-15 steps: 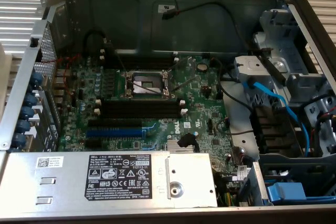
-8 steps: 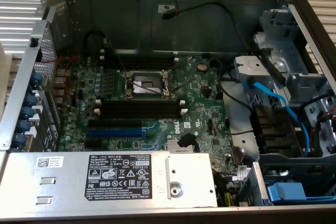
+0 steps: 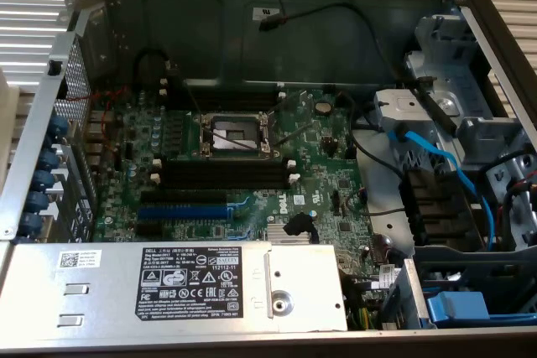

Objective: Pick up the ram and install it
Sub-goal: 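Reach for the ram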

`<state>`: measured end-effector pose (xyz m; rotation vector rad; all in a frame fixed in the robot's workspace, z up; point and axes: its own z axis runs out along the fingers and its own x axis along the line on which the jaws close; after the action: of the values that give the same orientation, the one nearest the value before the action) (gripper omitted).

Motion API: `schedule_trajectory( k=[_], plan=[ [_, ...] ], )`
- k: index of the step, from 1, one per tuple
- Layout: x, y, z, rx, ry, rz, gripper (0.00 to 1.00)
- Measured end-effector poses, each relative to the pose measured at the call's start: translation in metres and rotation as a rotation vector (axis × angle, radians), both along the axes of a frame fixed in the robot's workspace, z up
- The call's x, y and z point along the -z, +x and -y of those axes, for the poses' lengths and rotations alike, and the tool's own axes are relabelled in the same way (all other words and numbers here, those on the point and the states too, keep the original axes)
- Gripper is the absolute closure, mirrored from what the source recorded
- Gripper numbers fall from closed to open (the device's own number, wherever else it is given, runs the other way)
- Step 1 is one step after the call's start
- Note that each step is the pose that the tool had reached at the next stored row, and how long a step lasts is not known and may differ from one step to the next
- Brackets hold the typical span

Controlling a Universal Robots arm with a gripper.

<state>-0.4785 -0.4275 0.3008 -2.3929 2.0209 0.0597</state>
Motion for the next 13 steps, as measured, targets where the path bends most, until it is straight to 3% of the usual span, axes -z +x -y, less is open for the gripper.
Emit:
schedule_trajectory(
  k=[11, 12, 13],
  plan=[
    [0.0, 0.0, 0.0, -0.001, 0.0, 0.0, 0.89],
    [0.0, 0.0, 0.0, -0.001, 0.0, 0.0, 0.82],
    [0.0, 0.0, 0.0, -0.001, 0.0, 0.0, 0.82]
  ],
)
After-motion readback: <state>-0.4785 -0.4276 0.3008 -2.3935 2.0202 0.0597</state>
